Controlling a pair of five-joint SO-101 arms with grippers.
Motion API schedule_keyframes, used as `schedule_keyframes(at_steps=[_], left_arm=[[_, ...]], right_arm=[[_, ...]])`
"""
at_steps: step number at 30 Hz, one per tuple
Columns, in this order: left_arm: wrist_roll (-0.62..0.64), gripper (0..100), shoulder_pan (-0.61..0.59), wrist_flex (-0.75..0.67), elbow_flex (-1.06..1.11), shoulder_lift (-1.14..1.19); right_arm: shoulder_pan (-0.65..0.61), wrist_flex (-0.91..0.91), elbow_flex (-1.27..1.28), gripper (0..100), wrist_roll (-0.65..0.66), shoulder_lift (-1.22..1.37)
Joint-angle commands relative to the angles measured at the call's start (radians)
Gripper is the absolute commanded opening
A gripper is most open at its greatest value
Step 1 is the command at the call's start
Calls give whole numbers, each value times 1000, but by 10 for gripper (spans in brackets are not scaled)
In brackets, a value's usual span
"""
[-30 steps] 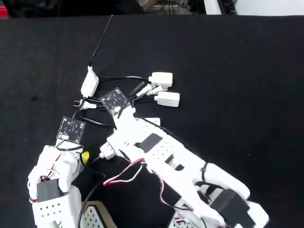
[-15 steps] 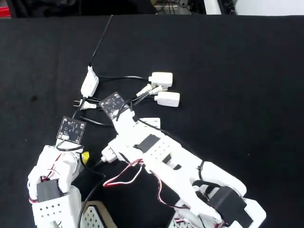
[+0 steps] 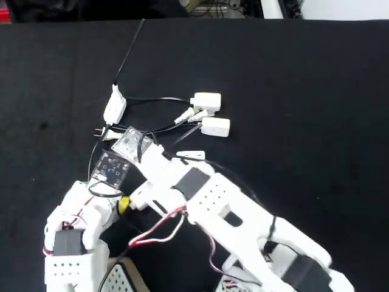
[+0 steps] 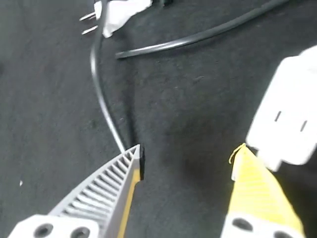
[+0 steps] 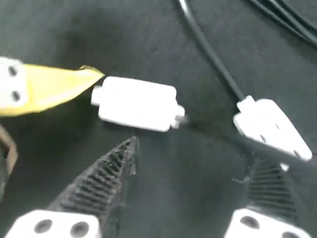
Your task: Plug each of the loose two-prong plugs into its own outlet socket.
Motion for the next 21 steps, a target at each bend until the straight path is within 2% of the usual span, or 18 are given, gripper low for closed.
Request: schedule_keyframes(at_steps=[1,5,10,12,15,21], left_arm=[[-3,293,68,-9,-68,6],[2,293,124,-8,-65,17],[75,293,171,-52,-143,170],[101,293,202,-100,-193,275],[109,293,266,-161,-271,488],[71,293,360,-299,-433,1011]], right_arm=[[-11,187,-79,306,80,-113],[28,374,-90,201,192,-183],[190,416,-94,7,206,-222],[239,423,-93,34,207,-223],[279,437,-93,11,227,-223],[285,473,-93,12,264,-228]])
